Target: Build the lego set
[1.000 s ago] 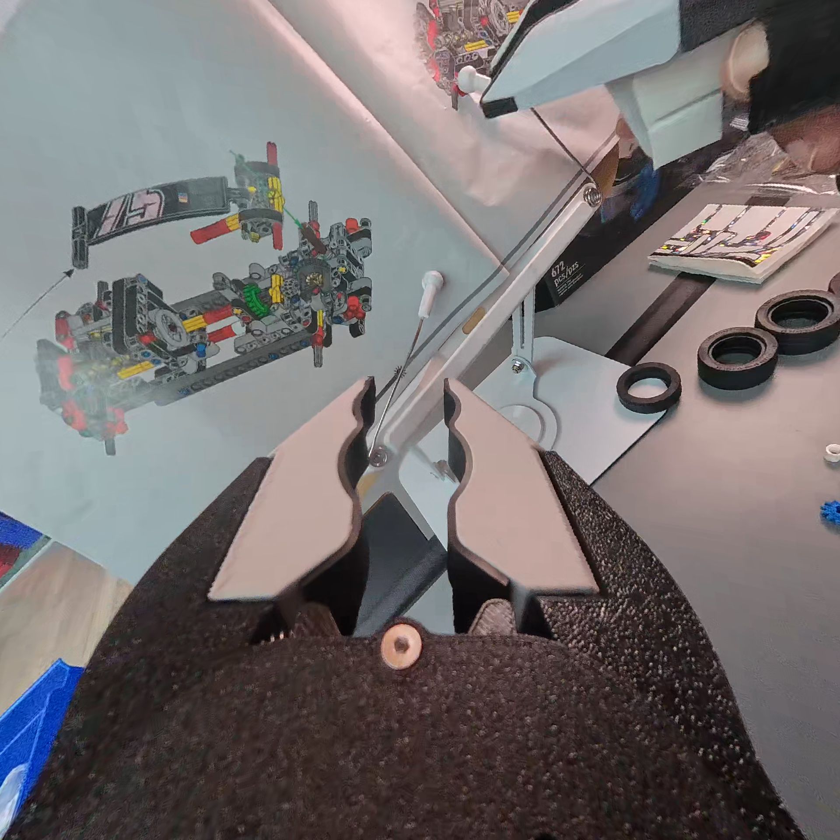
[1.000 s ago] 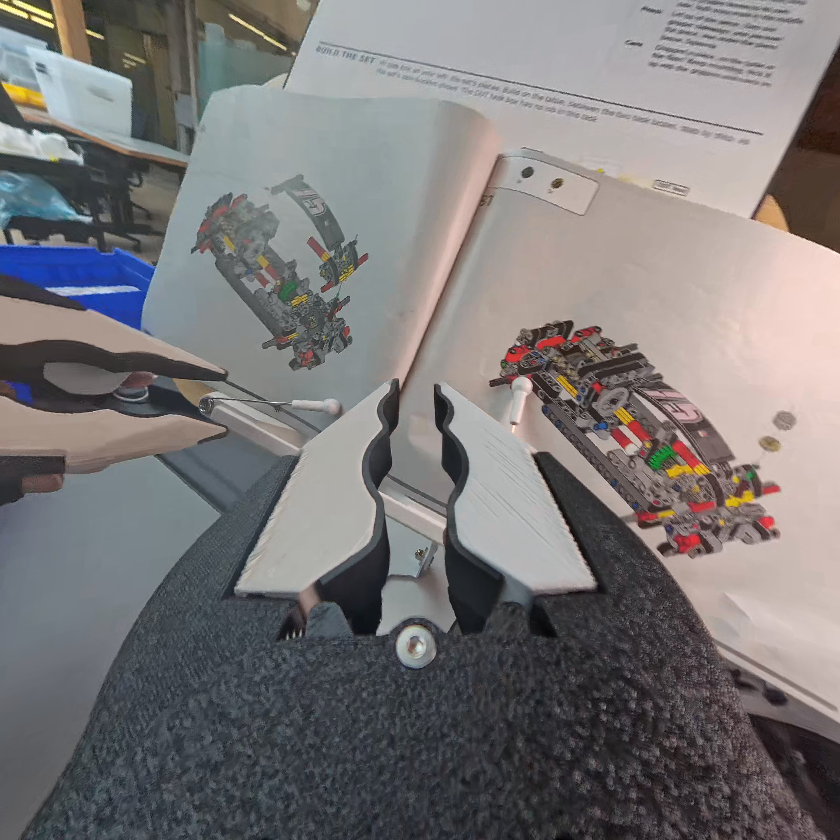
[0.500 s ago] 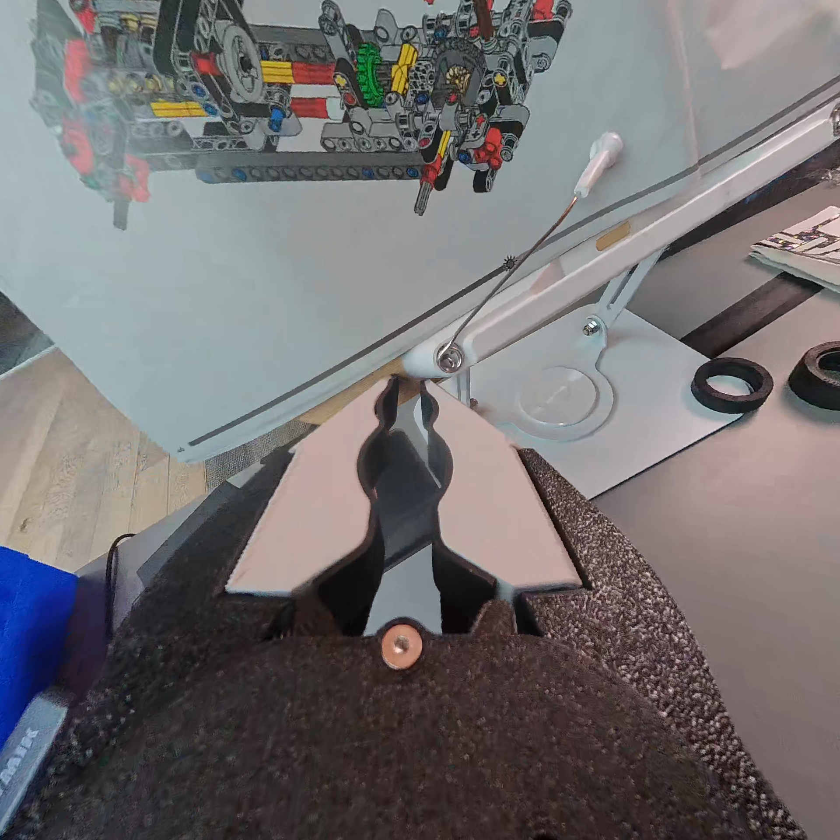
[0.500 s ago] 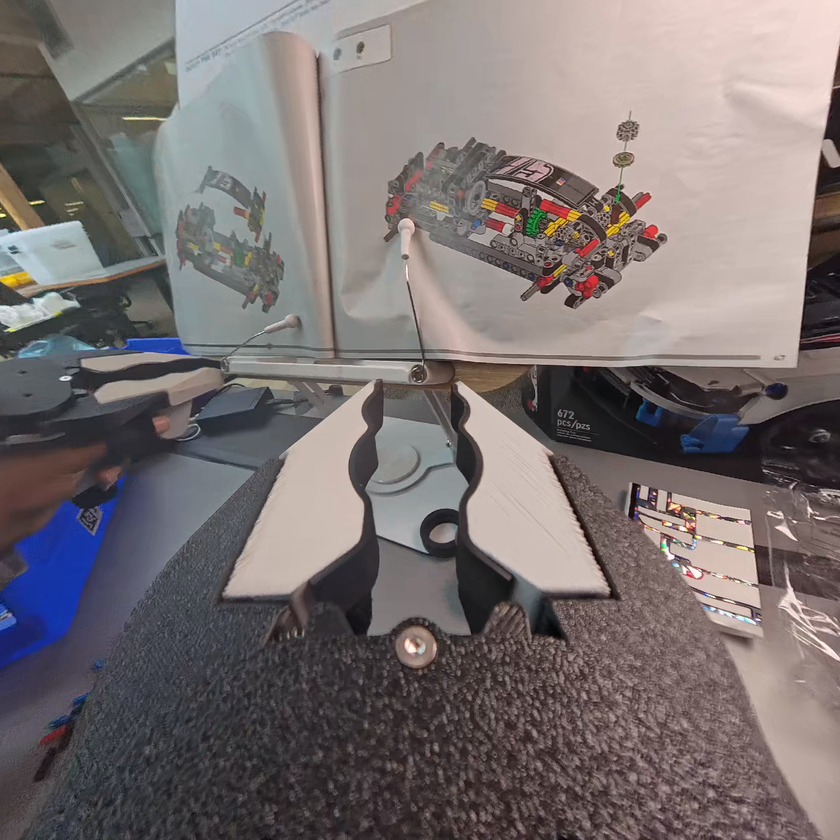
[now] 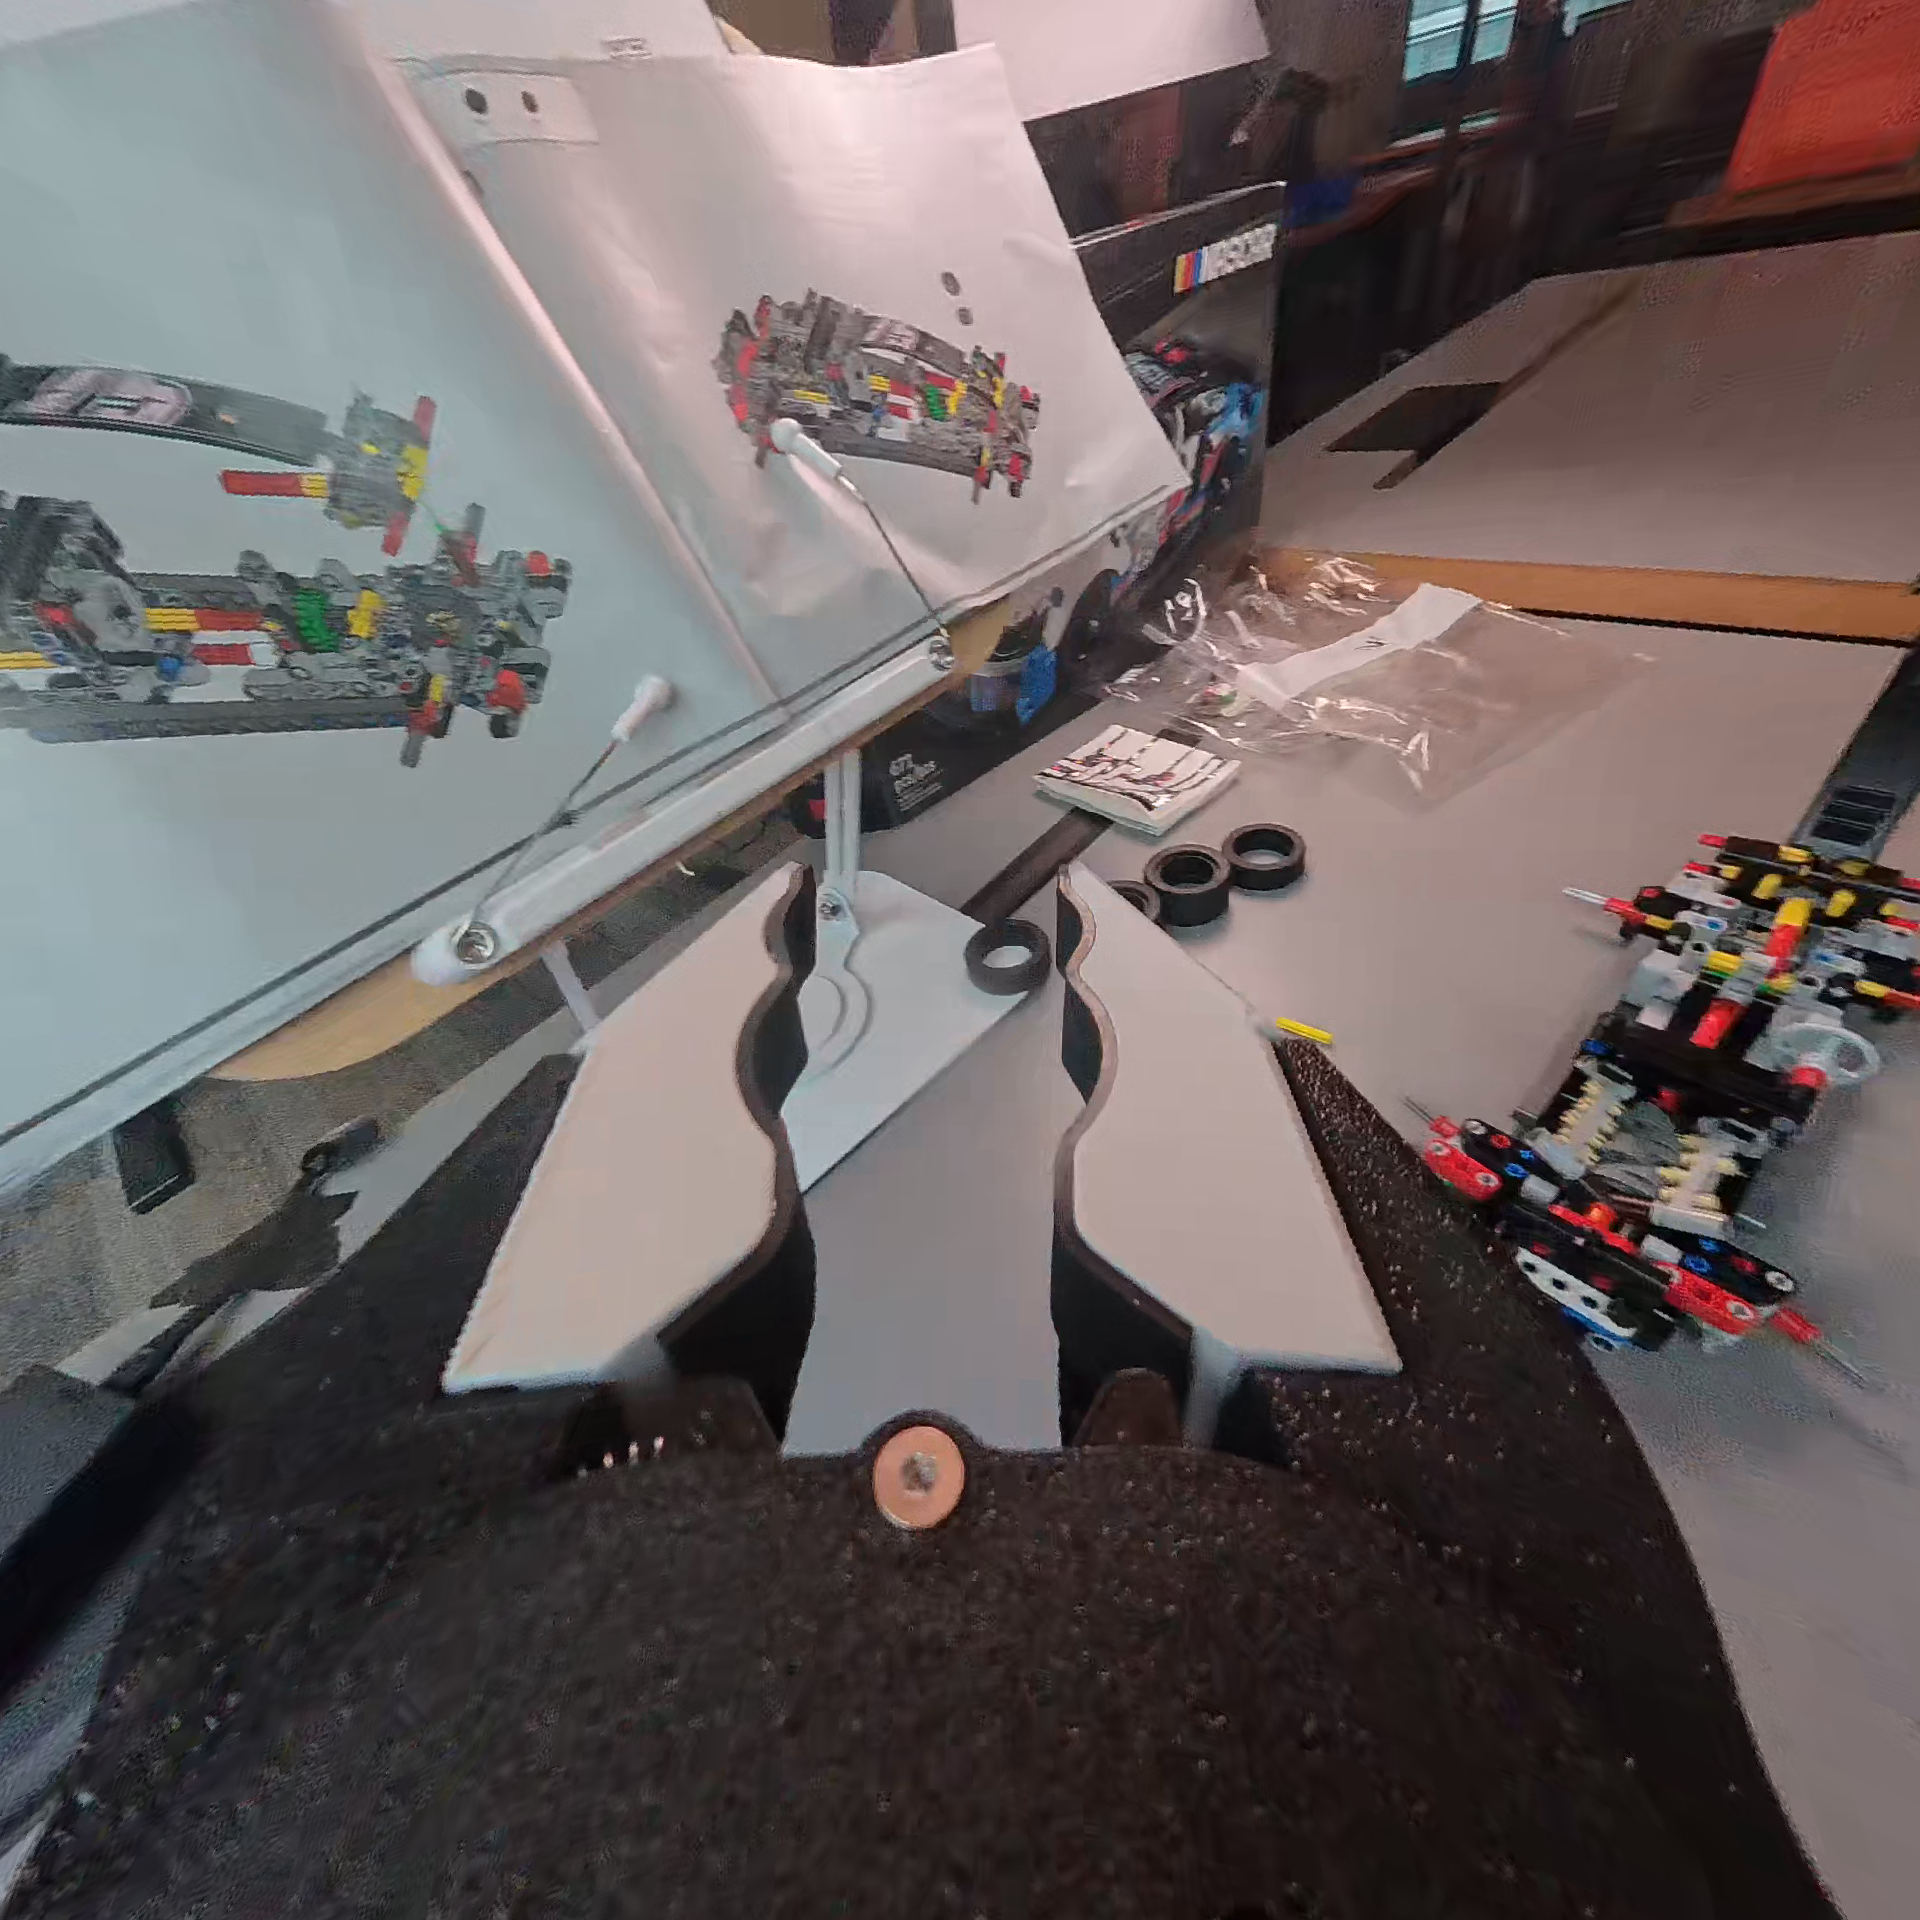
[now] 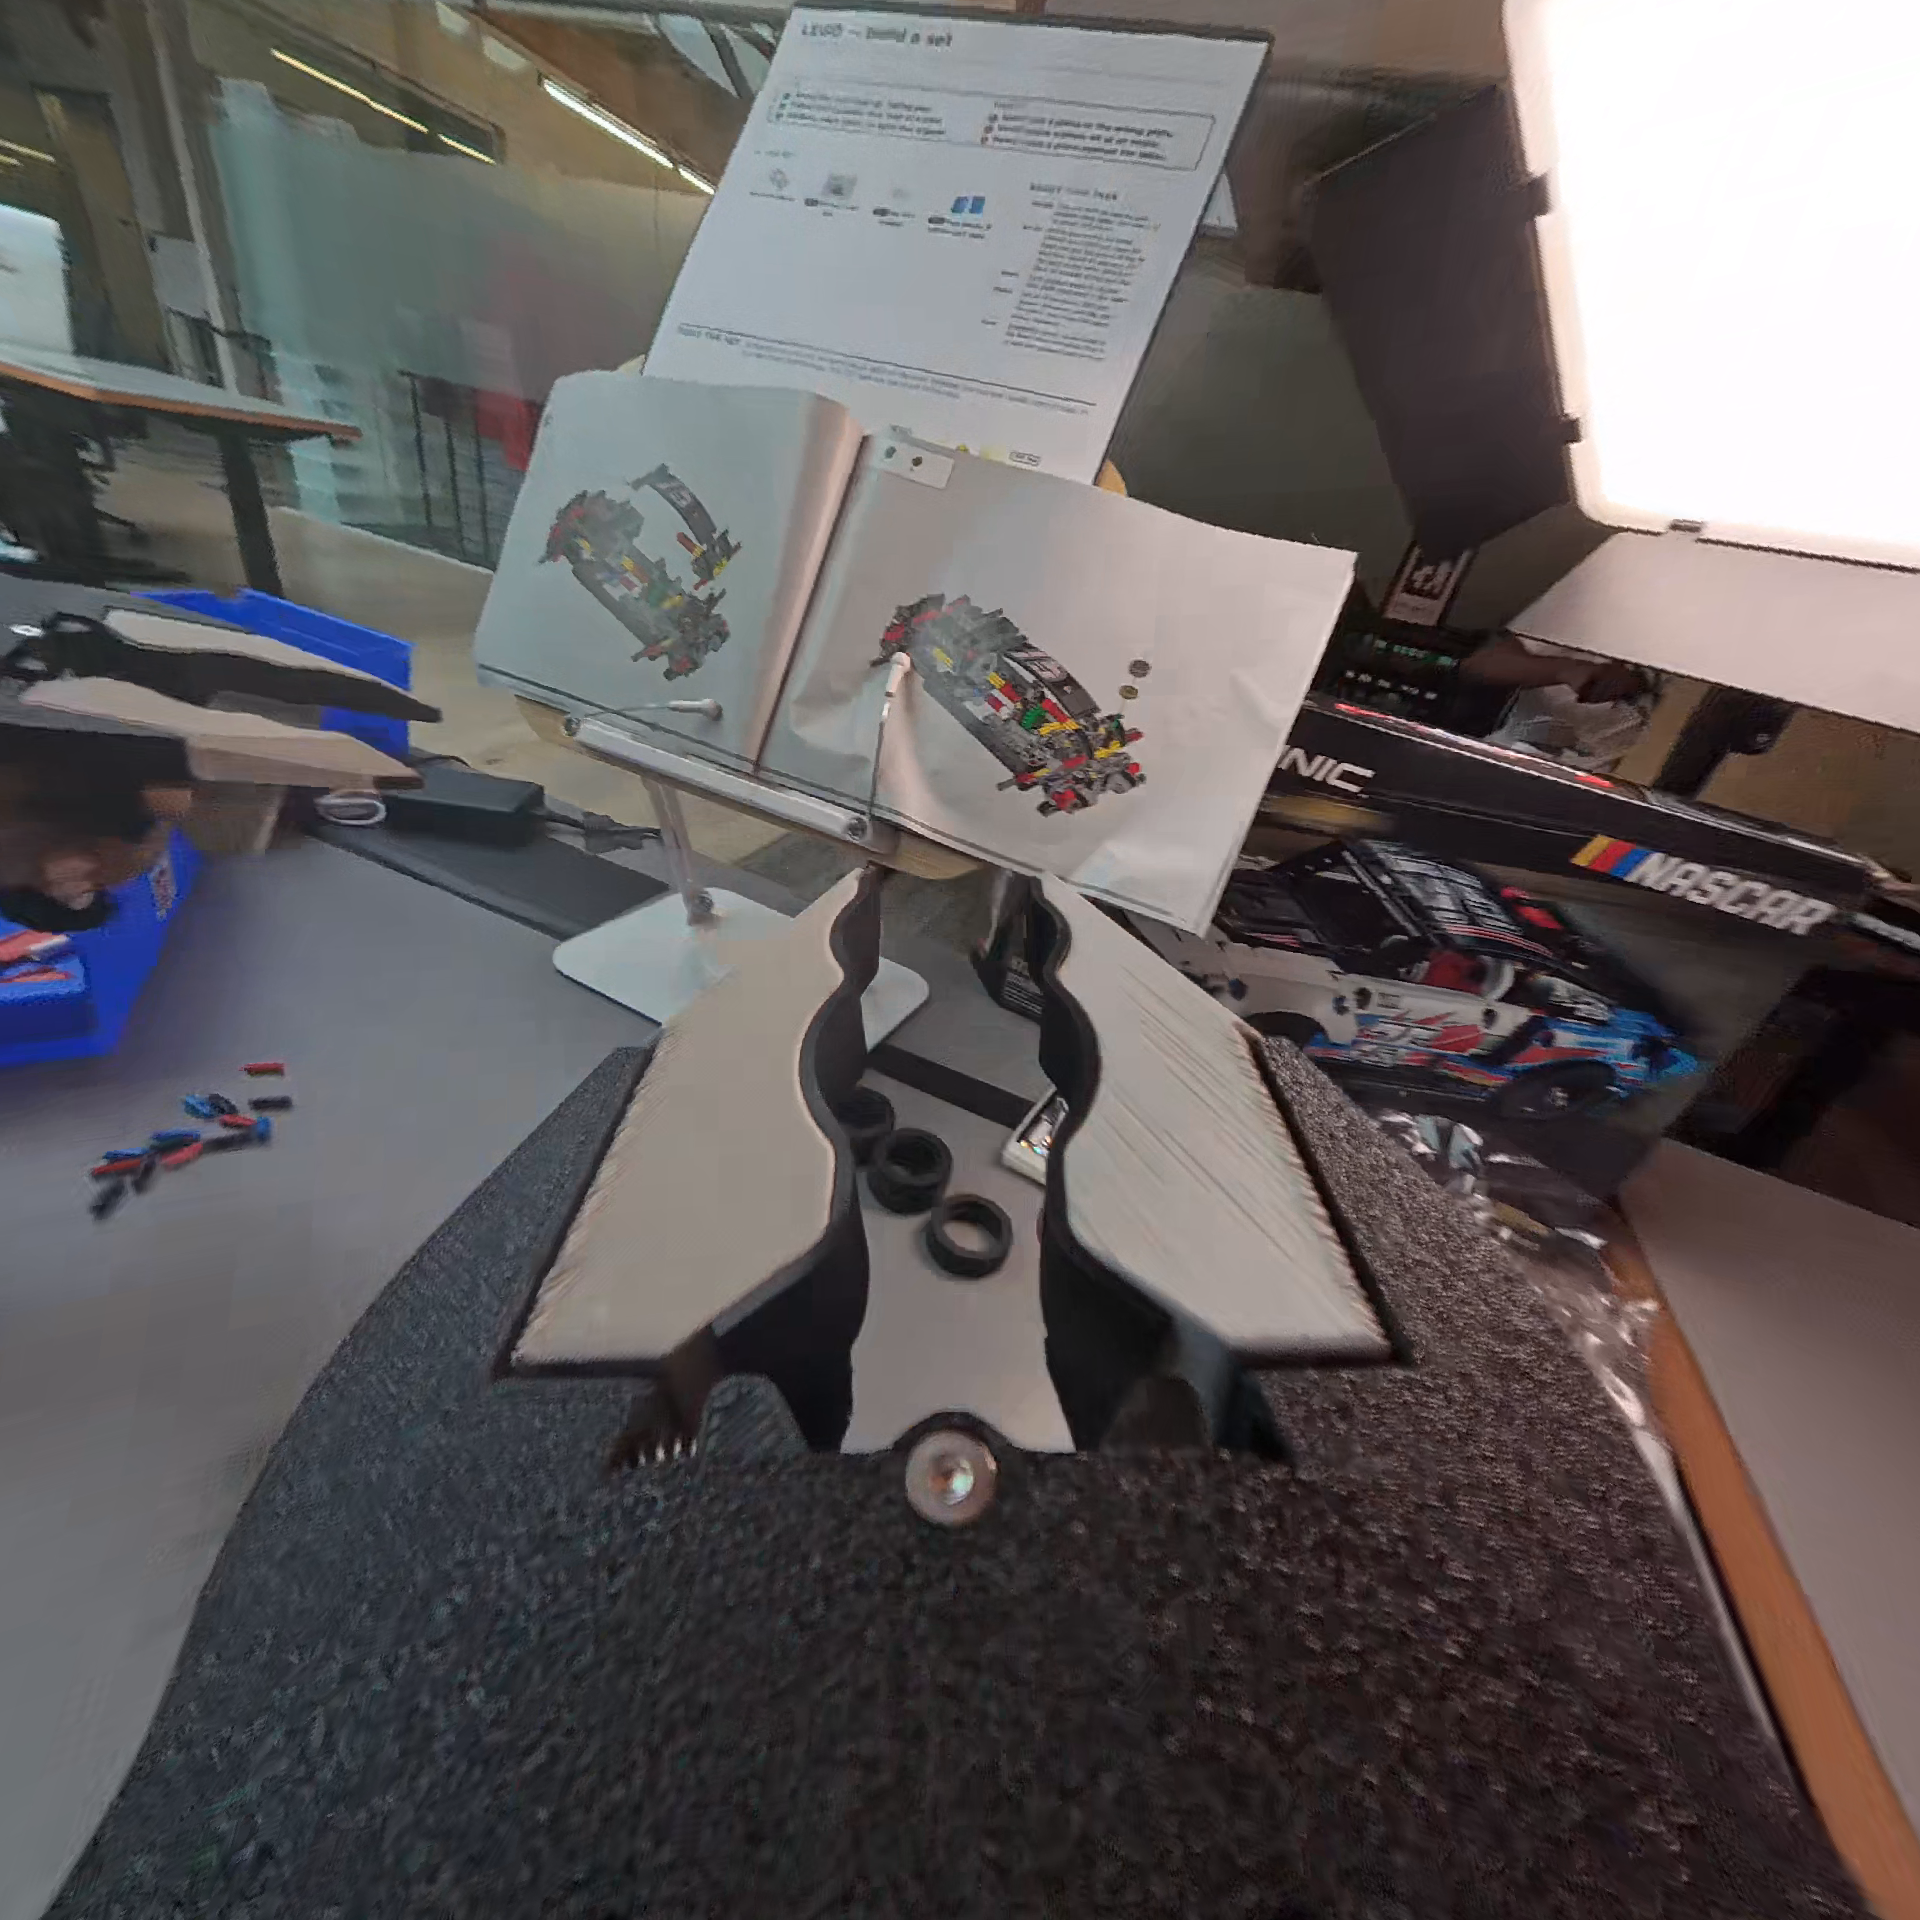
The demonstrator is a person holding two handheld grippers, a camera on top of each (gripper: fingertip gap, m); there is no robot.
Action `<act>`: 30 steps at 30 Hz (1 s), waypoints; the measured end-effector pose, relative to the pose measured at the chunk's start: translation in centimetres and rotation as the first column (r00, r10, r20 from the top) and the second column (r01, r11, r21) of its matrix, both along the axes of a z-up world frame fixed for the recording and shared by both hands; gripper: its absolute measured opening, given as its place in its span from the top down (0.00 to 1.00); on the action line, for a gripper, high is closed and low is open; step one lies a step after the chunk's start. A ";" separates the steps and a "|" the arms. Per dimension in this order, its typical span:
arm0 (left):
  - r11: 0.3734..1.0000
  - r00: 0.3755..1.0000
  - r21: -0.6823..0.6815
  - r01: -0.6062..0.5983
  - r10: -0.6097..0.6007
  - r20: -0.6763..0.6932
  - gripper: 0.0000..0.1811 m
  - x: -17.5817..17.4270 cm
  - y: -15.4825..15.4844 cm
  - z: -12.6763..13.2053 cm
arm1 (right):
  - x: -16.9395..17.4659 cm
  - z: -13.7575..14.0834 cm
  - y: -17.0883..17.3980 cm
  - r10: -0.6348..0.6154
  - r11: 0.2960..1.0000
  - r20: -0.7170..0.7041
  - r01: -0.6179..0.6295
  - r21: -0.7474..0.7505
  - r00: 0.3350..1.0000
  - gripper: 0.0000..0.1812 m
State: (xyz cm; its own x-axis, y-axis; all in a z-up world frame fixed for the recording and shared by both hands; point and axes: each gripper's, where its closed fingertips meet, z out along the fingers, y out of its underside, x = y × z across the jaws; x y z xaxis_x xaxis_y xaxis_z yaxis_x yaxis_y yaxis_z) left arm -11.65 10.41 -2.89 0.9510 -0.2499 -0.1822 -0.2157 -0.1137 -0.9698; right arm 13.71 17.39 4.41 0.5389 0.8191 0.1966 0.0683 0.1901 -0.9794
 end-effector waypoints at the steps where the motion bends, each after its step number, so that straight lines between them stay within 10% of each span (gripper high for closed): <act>1: 0.997 0.998 -0.029 0.066 -0.066 0.015 0.74 2.0 -1.0 -1.0 | 2.2 -0.5 0.4 -0.042 0.999 0.023 0.042 0.000 0.999 0.85; 6: 0.930 0.957 -0.227 0.290 -0.280 0.077 0.66 9.8 -5.3 -8.7 | 10.3 -6.1 -0.2 -0.117 0.977 0.053 0.124 -0.171 0.992 0.74; 12: 0.845 0.922 -0.378 0.378 -0.379 0.073 0.62 13.7 -6.0 -14.1 | 6.6 -16.2 -3.4 0.014 0.957 0.230 0.054 -0.285 0.973 0.74; 23: 0.836 0.918 -0.428 0.343 -0.394 -0.034 0.62 15.1 -6.3 -16.4 | 3.9 -16.1 -5.7 0.083 0.992 0.249 -0.057 -0.109 0.965 0.91; 30: 0.789 0.889 -0.487 0.376 -0.455 -0.051 0.47 16.9 -4.5 -16.6 | 7.2 -19.5 -2.0 0.081 0.884 0.222 0.033 -0.466 0.972 0.68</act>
State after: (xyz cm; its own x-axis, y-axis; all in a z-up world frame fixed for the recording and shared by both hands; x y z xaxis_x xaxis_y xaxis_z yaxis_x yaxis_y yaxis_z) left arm 5.26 5.87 -19.45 0.7039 -0.7051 -0.0857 -0.4882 -0.3926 -0.7794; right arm 20.87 15.37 -15.10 0.5045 0.8583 -0.0936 0.3017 -0.2769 -0.9123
